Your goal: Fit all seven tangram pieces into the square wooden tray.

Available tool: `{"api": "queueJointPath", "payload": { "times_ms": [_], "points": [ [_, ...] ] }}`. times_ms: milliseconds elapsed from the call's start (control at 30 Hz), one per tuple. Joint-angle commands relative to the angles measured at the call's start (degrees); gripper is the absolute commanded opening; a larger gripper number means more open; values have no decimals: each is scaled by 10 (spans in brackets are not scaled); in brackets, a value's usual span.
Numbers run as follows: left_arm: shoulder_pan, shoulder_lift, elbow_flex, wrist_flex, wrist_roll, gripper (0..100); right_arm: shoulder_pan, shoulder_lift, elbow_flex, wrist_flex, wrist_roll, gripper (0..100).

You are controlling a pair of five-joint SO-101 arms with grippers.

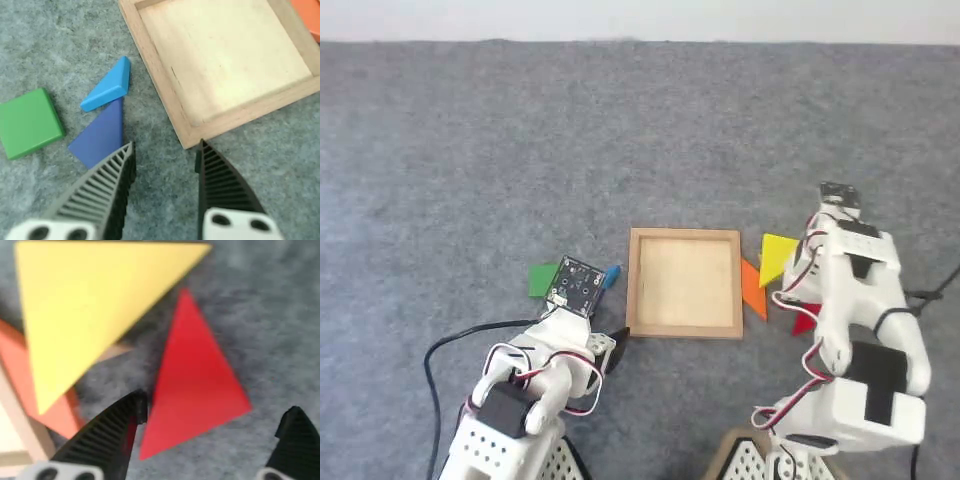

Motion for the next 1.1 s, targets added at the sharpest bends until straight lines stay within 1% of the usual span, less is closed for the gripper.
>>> {"api": "queueJointPath", "payload": {
  "times_ms": [0,133,233,400,467,733,800,933,1067],
  "points": [
    [2,-11,-5,4,-2,196,22,1,-32,-2,5,402],
    [2,-11,-5,4,-2,196,7,10,-23,-2,6,402],
    [2,-11,-5,4,-2,196,-14,47,-30,0,10,390],
    [2,-11,-5,4,-2,196,-4,74,-67,3,11,243],
    [2,-11,-5,4,-2,196,-3,74,-68,0,9,205],
    [2,-11,-5,4,-2,196,-3,71,-69,3,7,195],
    [2,-11,-5,4,-2,196,-3,45,-69,7,7,195],
    [2,-11,-5,4,-2,196,-15,-60,-69,60,6,195],
    [2,-11,-5,4,-2,196,-76,-175,-69,108,6,195]
  ]
}}
